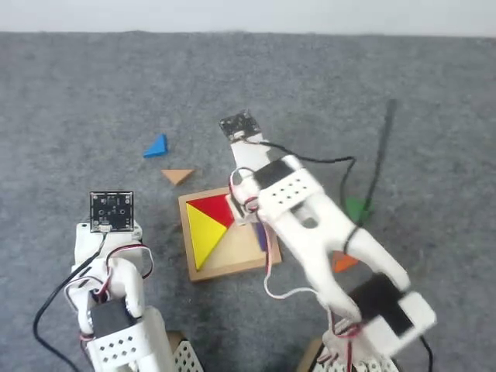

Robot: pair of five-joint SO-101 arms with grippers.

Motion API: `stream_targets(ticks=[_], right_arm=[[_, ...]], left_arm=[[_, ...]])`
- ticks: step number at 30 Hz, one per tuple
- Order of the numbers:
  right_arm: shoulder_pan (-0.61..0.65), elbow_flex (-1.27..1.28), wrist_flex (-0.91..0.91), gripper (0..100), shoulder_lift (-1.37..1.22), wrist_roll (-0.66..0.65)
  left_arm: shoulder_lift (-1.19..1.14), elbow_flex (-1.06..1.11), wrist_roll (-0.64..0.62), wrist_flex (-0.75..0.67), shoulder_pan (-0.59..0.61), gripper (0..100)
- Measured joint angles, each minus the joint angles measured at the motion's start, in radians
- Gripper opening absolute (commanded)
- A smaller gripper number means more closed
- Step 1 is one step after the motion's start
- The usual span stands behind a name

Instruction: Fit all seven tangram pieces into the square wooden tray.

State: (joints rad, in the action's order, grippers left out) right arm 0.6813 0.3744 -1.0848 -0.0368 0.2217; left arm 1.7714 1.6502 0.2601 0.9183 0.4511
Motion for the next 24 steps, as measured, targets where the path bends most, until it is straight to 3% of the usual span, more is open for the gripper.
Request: stream_targets(ticks=[9,17,24], right_arm=[[0.003,0.000,0.078,1.3,-0.091,0.152],[0.002,0.000,0.072,25.5,-0.091,0.158],[-0.011,0.000,0.014,17.3,-0.091,0.031]], left_arm=[[0.000,0.006,0.043,0.000,0.002,2],[0.000,0.006,0.043,0.000,0.002,2],[0.000,0.006,0.043,0.000,0.002,2]])
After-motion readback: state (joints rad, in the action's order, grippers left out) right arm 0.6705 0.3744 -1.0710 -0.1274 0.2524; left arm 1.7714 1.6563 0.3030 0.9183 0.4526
